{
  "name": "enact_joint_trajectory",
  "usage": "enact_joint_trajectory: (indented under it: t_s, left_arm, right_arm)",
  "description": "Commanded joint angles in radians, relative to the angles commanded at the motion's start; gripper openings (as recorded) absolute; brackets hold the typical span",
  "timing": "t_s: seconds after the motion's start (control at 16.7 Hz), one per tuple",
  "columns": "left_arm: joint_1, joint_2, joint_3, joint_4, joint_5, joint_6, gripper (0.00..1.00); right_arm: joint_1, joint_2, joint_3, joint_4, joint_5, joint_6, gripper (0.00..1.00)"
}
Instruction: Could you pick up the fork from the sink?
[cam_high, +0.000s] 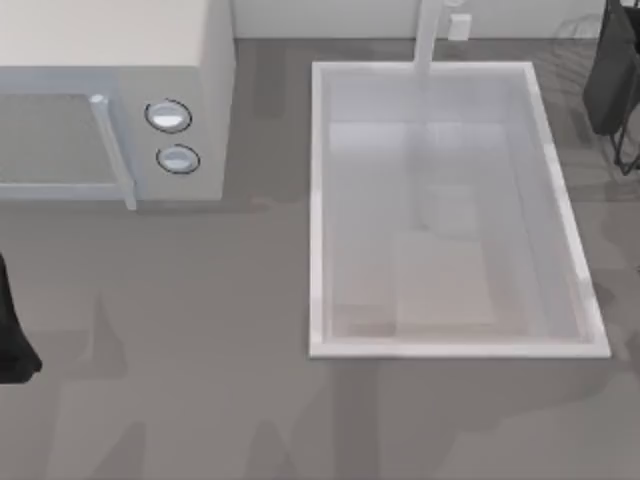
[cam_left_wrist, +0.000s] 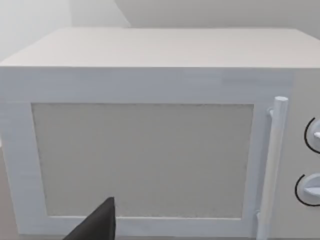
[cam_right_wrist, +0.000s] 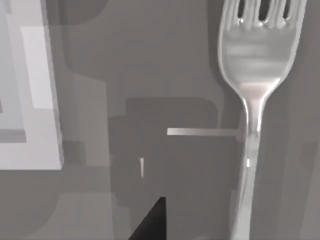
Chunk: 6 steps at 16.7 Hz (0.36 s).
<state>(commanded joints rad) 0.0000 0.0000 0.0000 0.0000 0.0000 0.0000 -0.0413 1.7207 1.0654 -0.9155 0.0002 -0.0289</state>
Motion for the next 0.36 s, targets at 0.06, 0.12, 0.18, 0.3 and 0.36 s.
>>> enact_joint_trajectory:
  t_s: [0.06,0.12,0.18,0.3,0.36]
  left_arm:
    - [0.0,0.0,0.0,0.0,0.0,0.0,1.0]
    - [0.0,0.0,0.0,0.0,0.0,0.0,1.0]
    - [0.0,0.0,0.0,0.0,0.0,0.0,1.0]
    - [0.0,0.0,0.0,0.0,0.0,0.0,1.0]
    - [0.0,0.0,0.0,0.0,0.0,0.0,1.0]
  right_arm:
    - [0.0,0.0,0.0,0.0,0.0,0.0,1.0]
    - [0.0,0.0,0.0,0.0,0.0,0.0,1.0]
    - [0.0,0.0,0.0,0.0,0.0,0.0,1.0]
    - [0.0,0.0,0.0,0.0,0.0,0.0,1.0]
    - [0.0,0.0,0.0,0.0,0.0,0.0,1.0]
